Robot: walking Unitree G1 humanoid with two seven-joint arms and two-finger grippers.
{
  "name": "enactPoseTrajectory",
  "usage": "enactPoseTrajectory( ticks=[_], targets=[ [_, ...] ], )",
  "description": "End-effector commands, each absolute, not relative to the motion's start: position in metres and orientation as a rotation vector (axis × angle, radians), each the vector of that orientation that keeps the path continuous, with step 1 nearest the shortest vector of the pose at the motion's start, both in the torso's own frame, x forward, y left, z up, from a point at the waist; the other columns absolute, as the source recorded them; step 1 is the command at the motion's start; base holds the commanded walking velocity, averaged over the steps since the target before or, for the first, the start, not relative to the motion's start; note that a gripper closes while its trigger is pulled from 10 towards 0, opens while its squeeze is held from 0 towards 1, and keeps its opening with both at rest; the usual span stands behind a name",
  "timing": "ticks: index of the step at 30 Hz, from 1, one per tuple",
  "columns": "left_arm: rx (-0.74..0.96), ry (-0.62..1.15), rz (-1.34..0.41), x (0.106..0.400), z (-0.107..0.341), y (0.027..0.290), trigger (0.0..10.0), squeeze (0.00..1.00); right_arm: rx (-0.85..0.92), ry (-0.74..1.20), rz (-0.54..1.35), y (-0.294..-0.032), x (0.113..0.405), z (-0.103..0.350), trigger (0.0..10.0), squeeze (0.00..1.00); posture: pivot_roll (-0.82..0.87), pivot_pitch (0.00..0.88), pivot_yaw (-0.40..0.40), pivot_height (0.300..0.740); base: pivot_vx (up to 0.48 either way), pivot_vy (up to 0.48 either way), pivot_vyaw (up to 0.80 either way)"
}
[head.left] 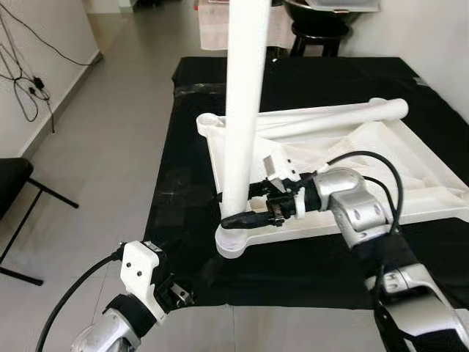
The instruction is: Building children table
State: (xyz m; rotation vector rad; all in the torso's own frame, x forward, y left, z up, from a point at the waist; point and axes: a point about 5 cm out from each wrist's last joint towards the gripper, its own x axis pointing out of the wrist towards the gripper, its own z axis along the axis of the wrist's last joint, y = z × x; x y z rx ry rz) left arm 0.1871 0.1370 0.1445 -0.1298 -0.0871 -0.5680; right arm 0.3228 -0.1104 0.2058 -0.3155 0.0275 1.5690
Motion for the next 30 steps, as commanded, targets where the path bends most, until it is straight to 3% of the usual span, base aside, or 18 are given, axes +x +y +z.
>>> enactPoseTrajectory(
  ticks=[1,2,3,4,5,8,15,16,17,19,20,25,28,30],
  targets=[
    [-0.131,-0.08,-0.576,0.185,0.146,0.136,10.0,0.0,-0.307,0.067,1.538,-0.108,0.317,0.193,0.0,0.0,-0.08,0.154,-0.054,0.74,0.0,0.0,0.0],
    [-0.129,-0.081,-0.575,0.185,0.146,0.137,10.0,0.0,-0.268,0.052,1.409,-0.104,0.316,0.19,0.0,0.0,-0.07,0.162,-0.055,0.74,0.0,0.0,0.0],
    [-0.129,-0.081,-0.575,0.185,0.146,0.137,10.0,0.0,-0.268,0.052,1.409,-0.104,0.316,0.19,0.0,0.0,-0.07,0.162,-0.055,0.74,0.0,0.0,0.0],
    [-0.121,-0.081,-0.568,0.185,0.147,0.142,10.0,0.0,-0.18,0.062,0.753,-0.097,0.3,0.166,0.0,0.0,-0.08,0.18,-0.034,0.74,0.0,0.0,0.0],
    [-0.119,-0.082,-0.566,0.185,0.148,0.143,10.0,0.0,-0.155,0.083,0.629,-0.098,0.286,0.159,0.0,0.0,-0.08,0.18,-0.034,0.74,0.0,0.0,0.0],
    [-0.117,-0.081,-0.566,0.187,0.147,0.143,10.0,0.0,-0.229,0.036,0.761,-0.086,0.275,0.163,0.0,0.0,-0.08,0.174,-0.027,0.74,0.0,0.0,0.0],
    [-0.117,-0.076,-0.576,0.188,0.146,0.141,10.0,0.0,-0.197,0.071,0.749,-0.088,0.289,0.162,0.0,0.0,-0.07,0.165,-0.04,0.74,0.0,0.0,0.0],
    [-0.115,-0.077,-0.57,0.188,0.146,0.142,10.0,0.0,-0.206,0.073,0.774,-0.085,0.288,0.161,8.3,0.0,-0.08,0.164,-0.042,0.74,0.0,0.0,0.0],
    [-0.113,-0.079,-0.563,0.188,0.146,0.142,10.0,0.0,-0.214,0.082,0.789,-0.084,0.288,0.161,10.0,0.0,-0.08,0.159,-0.047,0.74,0.0,0.0,0.0],
    [-0.113,-0.079,-0.563,0.188,0.146,0.142,10.0,0.0,-0.214,0.082,0.789,-0.084,0.288,0.161,10.0,0.0,-0.08,0.159,-0.047,0.74,0.0,0.0,0.0],
    [-0.113,-0.083,-0.555,0.188,0.146,0.142,10.0,0.0,-0.201,0.048,0.906,-0.081,0.297,0.172,10.0,1.0,-0.09,0.149,-0.053,0.74,0.0,0.0,0.0],
    [-0.117,-0.081,-0.562,0.19,0.145,0.14,10.0,0.0,-0.153,-0.022,1.012,-0.074,0.3,0.195,10.0,1.0,-0.09,0.14,-0.053,0.74,0.0,0.0,0.0],
    [-0.122,-0.077,-0.568,0.19,0.144,0.139,10.0,0.0,-0.228,-0.044,1.281,-0.071,0.299,0.203,10.0,1.0,-0.09,0.13,-0.049,0.74,0.0,0.0,0.0],
    [-0.123,-0.075,-0.569,0.19,0.144,0.139,10.0,0.0,-0.266,-0.034,1.333,-0.071,0.299,0.202,10.0,0.98,-0.08,0.127,-0.051,0.74,0.0,0.0,0.0]
  ],
)
